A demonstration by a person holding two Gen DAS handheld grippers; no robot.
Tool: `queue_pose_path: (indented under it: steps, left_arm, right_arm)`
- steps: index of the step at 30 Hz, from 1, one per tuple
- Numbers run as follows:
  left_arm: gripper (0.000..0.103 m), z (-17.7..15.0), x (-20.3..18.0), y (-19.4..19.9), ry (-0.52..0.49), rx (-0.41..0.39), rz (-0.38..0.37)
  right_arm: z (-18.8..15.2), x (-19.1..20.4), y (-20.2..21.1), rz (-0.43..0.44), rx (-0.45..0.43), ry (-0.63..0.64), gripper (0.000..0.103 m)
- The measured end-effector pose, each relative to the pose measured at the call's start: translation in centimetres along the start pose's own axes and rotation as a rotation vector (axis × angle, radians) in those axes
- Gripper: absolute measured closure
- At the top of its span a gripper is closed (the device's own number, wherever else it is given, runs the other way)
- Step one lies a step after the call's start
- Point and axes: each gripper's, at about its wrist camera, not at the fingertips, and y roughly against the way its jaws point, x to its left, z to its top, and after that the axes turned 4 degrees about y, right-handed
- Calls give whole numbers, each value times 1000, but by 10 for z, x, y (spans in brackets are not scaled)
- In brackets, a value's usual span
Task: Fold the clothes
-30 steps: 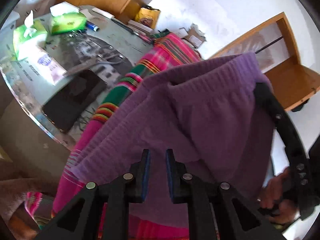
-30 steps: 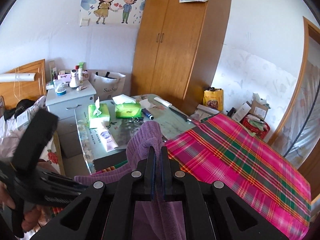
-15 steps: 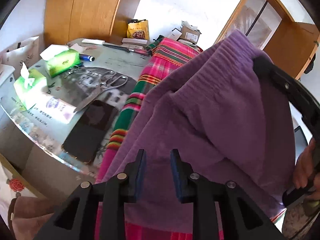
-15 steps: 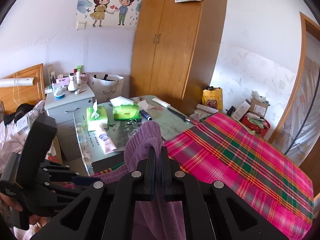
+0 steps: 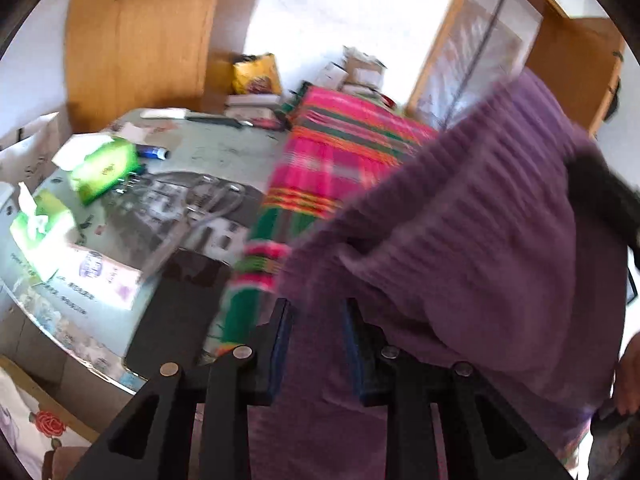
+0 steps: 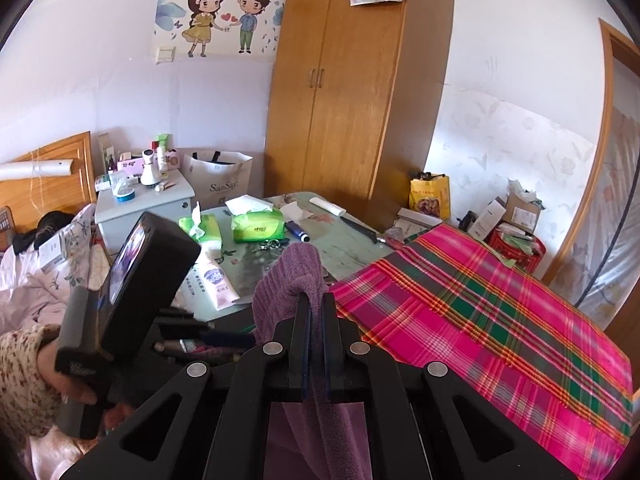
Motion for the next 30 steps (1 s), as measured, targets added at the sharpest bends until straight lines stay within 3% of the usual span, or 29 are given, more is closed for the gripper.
queue_pose_path:
  steps: [2,6,12,20,23,27,30]
  left_arm:
    - [76,3,2,1,5,-12,-9]
    - [76,0,-3,-12,-36,64,-8]
    - [76,-3,-9,-8,-78,50,-7]
    - [81,5,4,-16,-19,94,-82]
    - [94,4,3,-11,-19,68,-92]
    - [97,4,12,3,11,-17,-78]
    - [98,3,26,5,86,-3,-101]
  right_arm:
    - [-1,-1,0,1,1,-7,98]
    - [0,-2,0,5,-4,-12,98]
    - [0,-5,1,-1,-12,-25,98]
    - [-2,-7,1,12,-12,-40,98]
    - [-3,-4,1,17,-10,-37,98]
    - [-3,-3,-1,11,-7,-37,98]
    - [-3,-4,-1,7,-9,-44,98]
